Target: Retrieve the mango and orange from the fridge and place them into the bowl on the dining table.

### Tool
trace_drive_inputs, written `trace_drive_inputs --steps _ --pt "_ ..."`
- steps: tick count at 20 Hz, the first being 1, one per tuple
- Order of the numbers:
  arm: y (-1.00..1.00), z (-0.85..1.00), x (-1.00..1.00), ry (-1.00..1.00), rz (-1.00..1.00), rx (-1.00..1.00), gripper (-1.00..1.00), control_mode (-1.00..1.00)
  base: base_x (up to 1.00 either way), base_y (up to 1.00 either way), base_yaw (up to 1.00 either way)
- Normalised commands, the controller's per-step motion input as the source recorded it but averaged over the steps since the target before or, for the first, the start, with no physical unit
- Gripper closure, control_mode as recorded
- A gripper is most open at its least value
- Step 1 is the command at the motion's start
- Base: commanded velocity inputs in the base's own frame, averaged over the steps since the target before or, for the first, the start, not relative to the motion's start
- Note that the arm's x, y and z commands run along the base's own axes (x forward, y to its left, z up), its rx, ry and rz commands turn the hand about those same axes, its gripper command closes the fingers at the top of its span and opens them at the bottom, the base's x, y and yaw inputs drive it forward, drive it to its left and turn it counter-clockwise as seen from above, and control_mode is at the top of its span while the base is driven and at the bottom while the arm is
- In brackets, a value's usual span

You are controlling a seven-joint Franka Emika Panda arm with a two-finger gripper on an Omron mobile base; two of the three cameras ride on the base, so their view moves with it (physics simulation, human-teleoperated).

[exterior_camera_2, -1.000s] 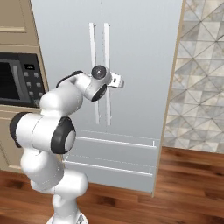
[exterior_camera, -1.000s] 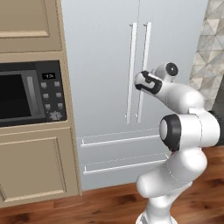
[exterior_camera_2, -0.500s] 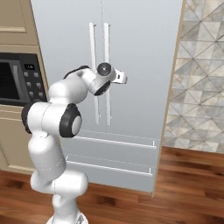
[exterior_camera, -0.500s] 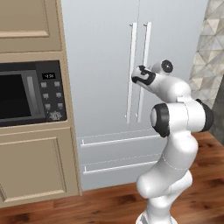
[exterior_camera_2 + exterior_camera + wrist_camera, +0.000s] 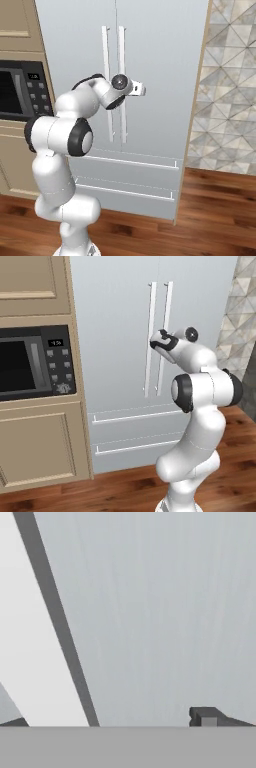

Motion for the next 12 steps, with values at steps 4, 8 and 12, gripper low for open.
trace_drive_inputs --steps 4,8,12 --pt "0.00 0.00 0.43 0.00 0.00 0.00 1.00 -1.00 0.00 0.00 0.00" --pt "-0.51 0.12 -0.46 0.07 -0.02 0.00 1.00 -1.00 0.00 0.00 0.00" --pt "-0.91 0.23 -0.99 0.01 0.00 0.00 1.00 -1.00 0.00 0.00 0.00"
